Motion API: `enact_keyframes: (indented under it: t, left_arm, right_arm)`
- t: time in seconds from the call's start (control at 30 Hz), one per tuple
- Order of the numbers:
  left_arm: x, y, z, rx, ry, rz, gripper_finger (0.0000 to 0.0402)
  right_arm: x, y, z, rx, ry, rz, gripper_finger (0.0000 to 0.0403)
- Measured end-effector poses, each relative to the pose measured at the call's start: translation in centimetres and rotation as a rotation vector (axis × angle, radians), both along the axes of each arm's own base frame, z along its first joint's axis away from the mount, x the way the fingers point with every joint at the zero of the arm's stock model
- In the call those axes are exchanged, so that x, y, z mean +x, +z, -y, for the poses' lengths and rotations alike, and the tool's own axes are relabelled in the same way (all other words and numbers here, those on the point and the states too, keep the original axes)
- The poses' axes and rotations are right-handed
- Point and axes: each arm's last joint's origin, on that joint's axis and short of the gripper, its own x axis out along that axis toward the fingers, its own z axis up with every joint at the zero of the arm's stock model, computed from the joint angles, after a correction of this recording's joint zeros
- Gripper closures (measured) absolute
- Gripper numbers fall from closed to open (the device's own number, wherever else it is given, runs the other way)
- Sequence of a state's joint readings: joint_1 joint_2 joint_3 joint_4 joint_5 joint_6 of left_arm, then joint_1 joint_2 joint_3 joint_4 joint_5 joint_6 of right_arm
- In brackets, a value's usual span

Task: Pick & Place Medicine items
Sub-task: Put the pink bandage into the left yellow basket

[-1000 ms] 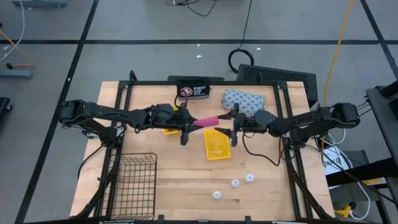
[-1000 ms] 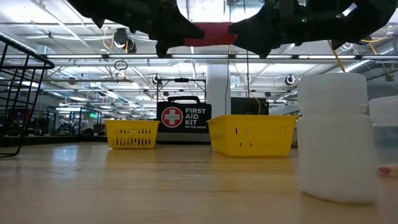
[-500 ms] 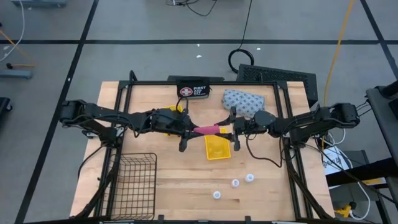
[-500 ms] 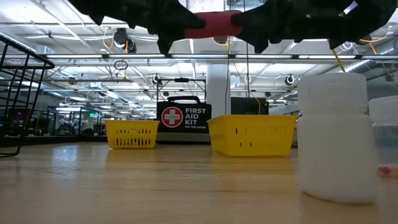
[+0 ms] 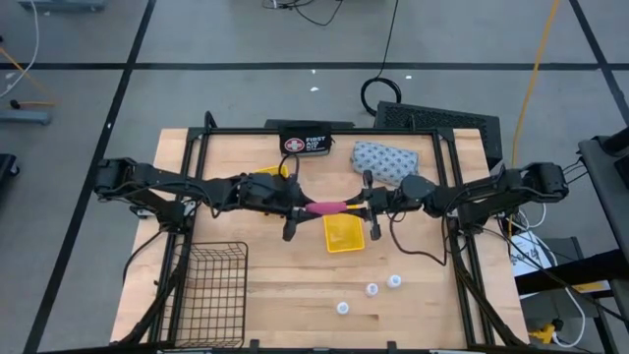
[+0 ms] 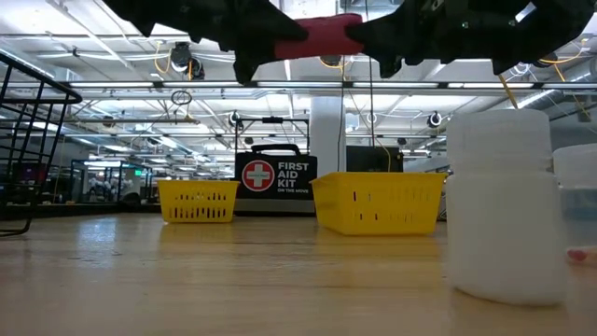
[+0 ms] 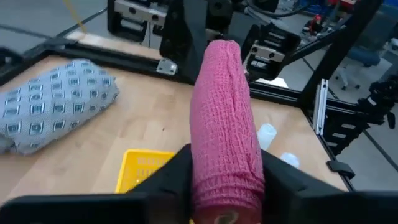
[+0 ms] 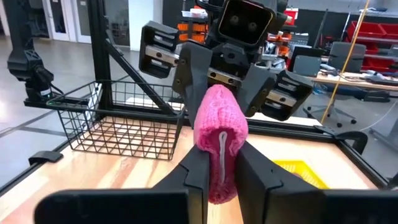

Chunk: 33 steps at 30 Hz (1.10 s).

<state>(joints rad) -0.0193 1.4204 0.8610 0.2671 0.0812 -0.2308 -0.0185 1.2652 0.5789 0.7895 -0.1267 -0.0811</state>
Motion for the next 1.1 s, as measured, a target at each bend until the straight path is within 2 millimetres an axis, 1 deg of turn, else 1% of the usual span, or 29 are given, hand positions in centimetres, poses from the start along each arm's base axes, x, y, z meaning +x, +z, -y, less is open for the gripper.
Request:
enact_keyframes:
  t: [0.07, 0.13, 0.2, 0.3, 0.4, 0.5, 0.6, 0.67, 0.77, 0.9, 1.0, 1.1]
  left_arm:
    - [-0.1, -0.2, 0.0, -0.035, 0.014, -0.048, 0.0233]
    - [-0.6, -0.1, 0.0, -0.057, 0.028, -0.173, 0.0199]
    - [-0.8, 0.9, -0.1, -0.037, 0.054, -0.306, 0.0169]
    - [-1.5, 3.4, -0.4, 0.022, 0.135, -0.502, 0.0134]
    - [-1.6, 6.2, -0.6, 0.059, 0.181, -0.594, 0.0112]
    - [-0.9, 9.6, -0.6, 0.098, 0.167, -0.546, 0.0103]
    - [0.5, 11.1, -0.6, 0.151, 0.127, -0.551, 0.0104]
    - [1.9, 11.2, -0.5, 0.189, 0.098, -0.573, 0.0108]
    - [4.3, 10.7, -0.2, 0.236, 0.046, -0.586, 0.0114]
    - [6.8, 8.9, 0.2, 0.252, -0.045, -0.618, 0.0116]
    - [8.0, 7.3, 0.4, 0.251, -0.094, -0.657, 0.0115]
    - [8.7, 6.2, 0.4, 0.257, -0.119, -0.679, 0.0116]
  right_arm:
    - [0.0, -0.1, 0.0, 0.004, 0.000, -0.013, 0.0367]
    - [0.0, -0.2, 0.0, 0.011, 0.000, -0.022, 0.0367]
    - [0.0, -0.4, 0.0, 0.013, 0.001, -0.042, 0.0367]
    - [0.0, -0.6, 0.0, 0.012, 0.001, -0.064, 0.0367]
    - [0.0, -0.7, 0.0, 0.008, 0.002, -0.078, 0.0367]
    - [0.0, -0.9, 0.0, 0.007, 0.003, -0.092, 0.0367]
    - [0.0, -0.9, 0.0, 0.007, 0.002, -0.097, 0.0367]
    - [0.0, -0.9, 0.0, 0.005, 0.001, -0.094, 0.0367]
    - [0.0, -0.9, 0.0, 0.004, 0.001, -0.093, 0.0367]
    - [0.0, -0.9, 0.0, 0.003, 0.001, -0.092, 0.0367]
    - [0.0, -0.9, 0.0, 0.006, 0.001, -0.092, 0.0367]
    - [0.0, -0.9, 0.0, 0.006, 0.001, -0.095, 0.0365]
